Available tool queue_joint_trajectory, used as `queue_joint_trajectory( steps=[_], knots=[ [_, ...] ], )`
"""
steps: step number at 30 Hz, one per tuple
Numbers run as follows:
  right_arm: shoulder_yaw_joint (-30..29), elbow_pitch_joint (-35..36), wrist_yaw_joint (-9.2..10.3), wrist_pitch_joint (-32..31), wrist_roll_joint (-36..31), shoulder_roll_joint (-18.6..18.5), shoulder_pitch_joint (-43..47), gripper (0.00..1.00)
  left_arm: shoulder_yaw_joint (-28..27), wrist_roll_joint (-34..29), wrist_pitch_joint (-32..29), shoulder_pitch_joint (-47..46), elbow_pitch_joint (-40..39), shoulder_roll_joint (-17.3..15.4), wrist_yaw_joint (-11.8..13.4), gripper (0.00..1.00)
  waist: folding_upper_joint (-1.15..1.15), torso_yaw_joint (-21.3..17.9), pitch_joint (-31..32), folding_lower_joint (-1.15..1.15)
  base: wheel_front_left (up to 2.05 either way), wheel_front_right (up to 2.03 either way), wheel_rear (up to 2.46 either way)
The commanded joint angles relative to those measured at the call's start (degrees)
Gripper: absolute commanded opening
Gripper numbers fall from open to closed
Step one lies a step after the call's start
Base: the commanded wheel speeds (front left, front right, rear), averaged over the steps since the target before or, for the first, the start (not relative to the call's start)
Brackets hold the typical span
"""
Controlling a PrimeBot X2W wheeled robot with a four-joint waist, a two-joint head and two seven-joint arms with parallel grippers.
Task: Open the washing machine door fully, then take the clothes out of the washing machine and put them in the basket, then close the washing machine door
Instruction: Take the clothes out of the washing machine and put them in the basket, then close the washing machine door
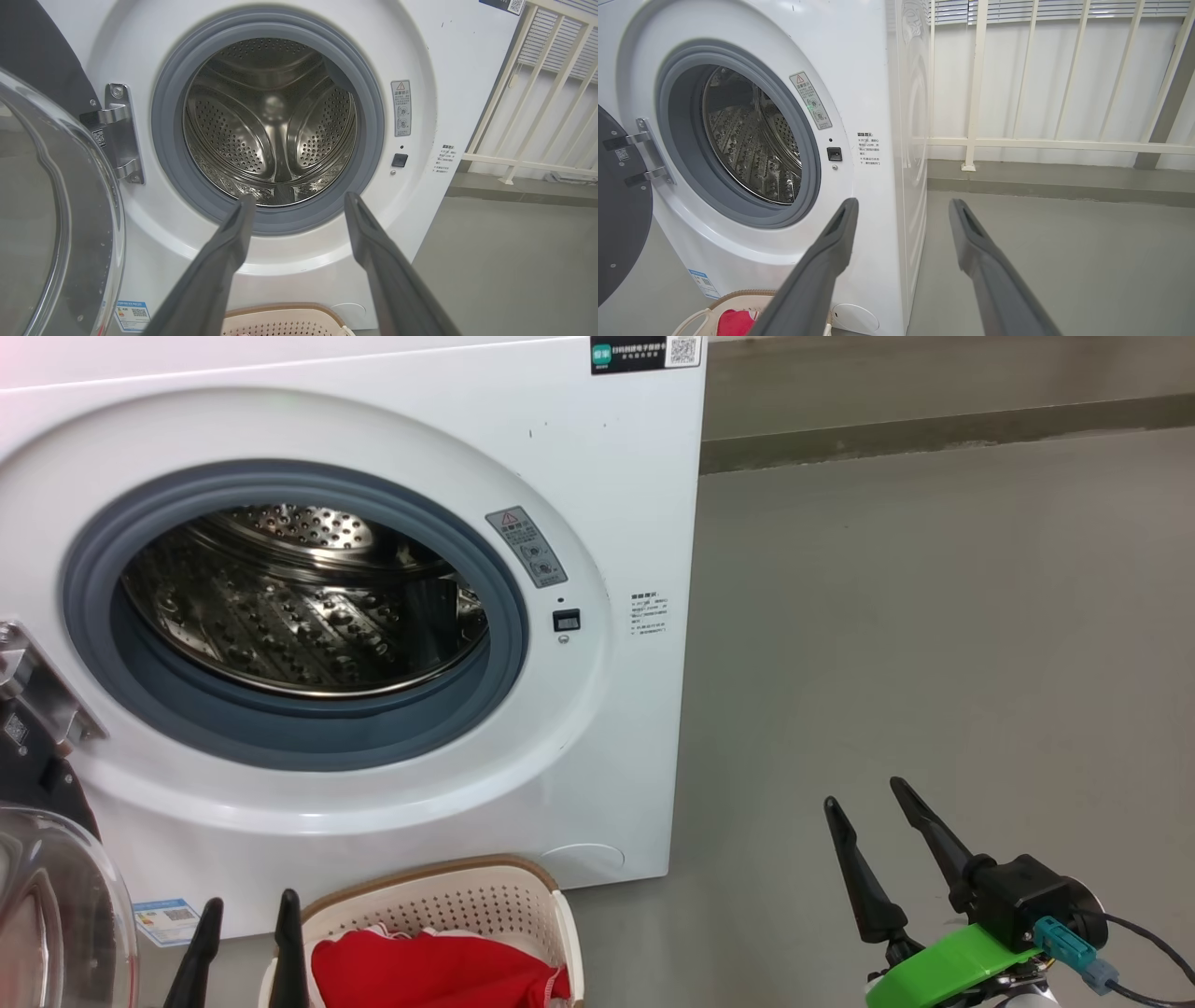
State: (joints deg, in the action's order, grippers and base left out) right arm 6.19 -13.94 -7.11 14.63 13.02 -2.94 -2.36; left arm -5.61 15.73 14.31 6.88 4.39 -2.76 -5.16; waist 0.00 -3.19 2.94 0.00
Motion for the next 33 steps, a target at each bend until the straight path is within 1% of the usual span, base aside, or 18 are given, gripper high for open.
queue_joint_trajectory(
  steps=[1, 12, 17, 22, 28, 33],
  knots=[
    [1.1, 1.5, -0.37, 0.4, -0.4, 0.1, -0.7, 1.00, -2.1, -0.5, 0.7, -1.1, -1.6, -0.2, -0.4, 1.00, 0.00, 0.0, 0.0, 0.00, 0.00, 0.00, 0.00],
    [1.2, 1.4, -0.37, 0.4, -0.5, 0.1, -0.9, 1.00, -2.2, -0.8, 0.7, -1.3, -1.3, -0.1, -0.1, 1.00, 0.00, 0.0, -0.4, 0.00, 0.00, 0.00, 0.00],
    [1.2, 1.4, -0.37, 0.4, -0.7, 0.1, -0.9, 1.00, -2.2, 0.1, 0.7, -1.4, -1.4, -0.1, 0.6, 1.00, 0.00, 0.0, -0.5, 0.00, 0.00, 0.00, 0.00],
    [1.3, 1.5, -0.37, 0.4, -0.7, 0.1, -1.0, 1.00, -2.3, -1.4, 0.7, -1.6, -3.5, -0.1, 0.4, 1.00, 0.00, 0.0, -0.8, 0.00, 0.00, 0.00, 0.00],
    [1.4, 1.6, -0.37, 0.4, -0.7, 0.1, -1.1, 1.00, -1.8, -1.7, 0.7, -1.4, -4.7, -0.1, 0.1, 1.00, 0.00, 0.0, -1.2, 0.00, 0.00, 0.00, 0.00],
    [1.4, 1.6, -0.37, 0.4, -0.8, 0.1, -1.2, 1.00, -1.4, -2.3, 0.7, -1.2, -4.3, -0.1, 0.7, 1.00, 0.00, 0.0, -1.4, 0.00, -0.42, 0.42, 0.00]
  ],
)
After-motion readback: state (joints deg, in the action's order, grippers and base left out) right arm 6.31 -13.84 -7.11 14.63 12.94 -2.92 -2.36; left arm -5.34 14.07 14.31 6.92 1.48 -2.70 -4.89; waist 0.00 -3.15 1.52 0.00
